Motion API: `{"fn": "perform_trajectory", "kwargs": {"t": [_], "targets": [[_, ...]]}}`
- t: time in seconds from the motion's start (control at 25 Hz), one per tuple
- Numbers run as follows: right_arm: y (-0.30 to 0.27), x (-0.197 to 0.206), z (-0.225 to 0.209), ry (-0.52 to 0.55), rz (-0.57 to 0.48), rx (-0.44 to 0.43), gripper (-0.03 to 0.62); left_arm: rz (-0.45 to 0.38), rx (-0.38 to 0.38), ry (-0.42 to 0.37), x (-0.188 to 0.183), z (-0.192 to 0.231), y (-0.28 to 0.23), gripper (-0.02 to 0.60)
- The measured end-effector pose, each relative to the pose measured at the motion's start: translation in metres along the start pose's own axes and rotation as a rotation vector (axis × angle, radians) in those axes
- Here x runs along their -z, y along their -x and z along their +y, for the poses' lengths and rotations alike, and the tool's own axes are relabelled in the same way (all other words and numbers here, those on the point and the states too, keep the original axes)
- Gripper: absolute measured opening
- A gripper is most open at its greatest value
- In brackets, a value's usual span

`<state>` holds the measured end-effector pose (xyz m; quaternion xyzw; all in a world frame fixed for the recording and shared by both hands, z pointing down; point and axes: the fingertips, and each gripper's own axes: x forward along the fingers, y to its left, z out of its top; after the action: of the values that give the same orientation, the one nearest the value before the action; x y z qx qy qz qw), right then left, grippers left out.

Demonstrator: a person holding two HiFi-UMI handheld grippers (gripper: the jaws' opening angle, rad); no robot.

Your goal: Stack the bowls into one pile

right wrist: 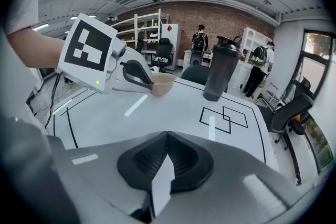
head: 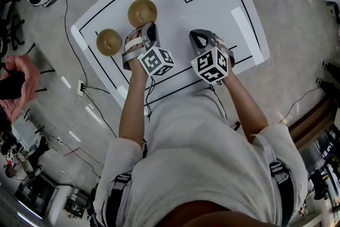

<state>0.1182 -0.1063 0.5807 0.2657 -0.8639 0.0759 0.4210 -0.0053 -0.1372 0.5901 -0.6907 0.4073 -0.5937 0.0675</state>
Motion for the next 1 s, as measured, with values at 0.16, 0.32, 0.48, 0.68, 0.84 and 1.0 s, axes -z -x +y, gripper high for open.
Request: {"fn": "perform_trajectory", "kwargs": {"t": [0.16,0.32,0.48,0.68,0.84,1.0], "targets": [[0.001,-0.011,0.011,0.020,-0.016,-0.013,-0.002,0.006,-0.021,-0.004,0.008,0.004,0.014,0.034],[0.001,-0.022,0.023,0.043,-0.031,-0.029,-0.002,0.020,-0.049,0.005,0.018,0.008,0.030,0.035],[0.002,-0.031,0.036,0.078,-0.052,-0.044,0.000,0.038,-0.074,0.019,0.029,0.007,0.042,0.037],[0.007,-0.039,0.051,0.110,-0.065,-0.064,-0.002,0.058,-0.103,0.048,0.043,0.010,0.061,0.037],[0.007,-0.047,0.063,0.135,-0.075,-0.078,-0.002,0.078,-0.135,0.086,0.057,0.014,0.077,0.037],[0.010,-0.054,0.081,0.169,-0.088,-0.103,-0.002,0.099,-0.151,0.113,0.072,0.010,0.091,0.038]]}}
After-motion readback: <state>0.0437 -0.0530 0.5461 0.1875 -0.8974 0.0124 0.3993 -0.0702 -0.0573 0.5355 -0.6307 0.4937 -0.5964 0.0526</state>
